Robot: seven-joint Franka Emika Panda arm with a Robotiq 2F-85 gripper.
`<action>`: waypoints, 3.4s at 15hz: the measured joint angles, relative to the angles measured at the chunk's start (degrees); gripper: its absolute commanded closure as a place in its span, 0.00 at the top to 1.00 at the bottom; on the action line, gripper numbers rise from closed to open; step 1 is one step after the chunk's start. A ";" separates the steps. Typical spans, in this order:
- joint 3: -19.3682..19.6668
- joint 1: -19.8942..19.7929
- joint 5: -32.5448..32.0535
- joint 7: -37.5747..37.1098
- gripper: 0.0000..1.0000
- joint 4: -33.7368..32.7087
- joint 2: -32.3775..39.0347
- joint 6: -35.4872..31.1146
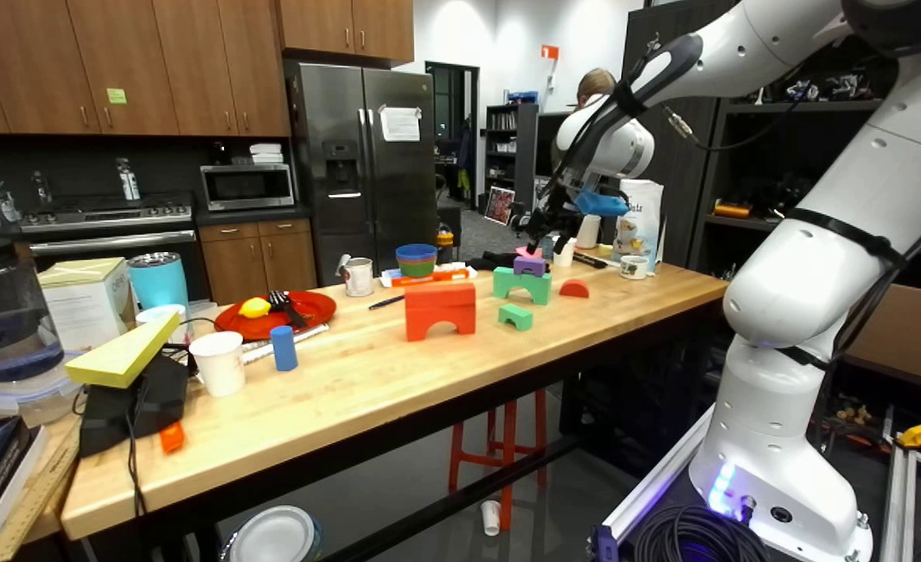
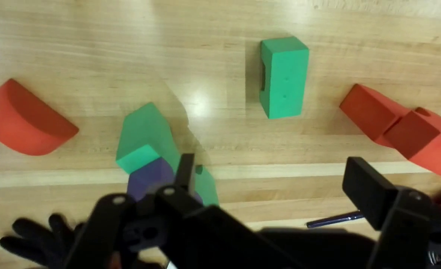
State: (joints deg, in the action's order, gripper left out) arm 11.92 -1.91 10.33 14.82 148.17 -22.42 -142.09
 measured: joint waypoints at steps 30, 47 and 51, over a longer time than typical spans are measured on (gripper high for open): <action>-2.89 0.99 23.41 17.48 1.00 -9.66 21.96 5.61; -5.55 -1.19 17.93 15.56 0.21 -11.40 24.57 6.41; -5.90 -1.20 17.21 14.89 0.00 -11.94 24.61 6.76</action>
State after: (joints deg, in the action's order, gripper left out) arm 6.02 -3.11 27.54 29.71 136.23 2.20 -135.33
